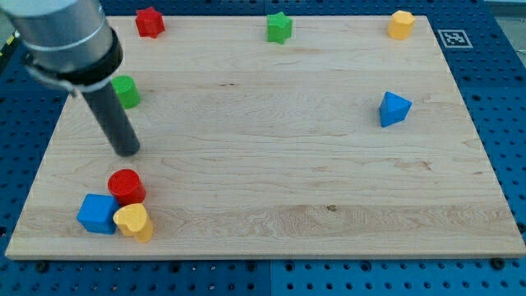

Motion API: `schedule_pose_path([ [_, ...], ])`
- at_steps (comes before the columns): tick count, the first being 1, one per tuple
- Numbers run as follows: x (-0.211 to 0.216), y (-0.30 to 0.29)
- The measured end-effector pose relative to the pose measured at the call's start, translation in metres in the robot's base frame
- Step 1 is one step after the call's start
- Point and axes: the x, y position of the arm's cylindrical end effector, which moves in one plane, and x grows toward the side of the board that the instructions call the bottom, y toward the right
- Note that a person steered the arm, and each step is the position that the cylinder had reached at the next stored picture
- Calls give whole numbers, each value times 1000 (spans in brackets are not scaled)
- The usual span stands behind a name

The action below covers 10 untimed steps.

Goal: Move the green circle above the red circle

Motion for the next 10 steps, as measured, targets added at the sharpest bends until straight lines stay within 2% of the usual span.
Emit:
schedule_pose_path([
  [2,-72,73],
  [3,-153,55],
  [4,-188,-6],
  [5,-168,-42],
  [7,-96,-39],
  [8,-89,-32],
  [10,-103,-17],
])
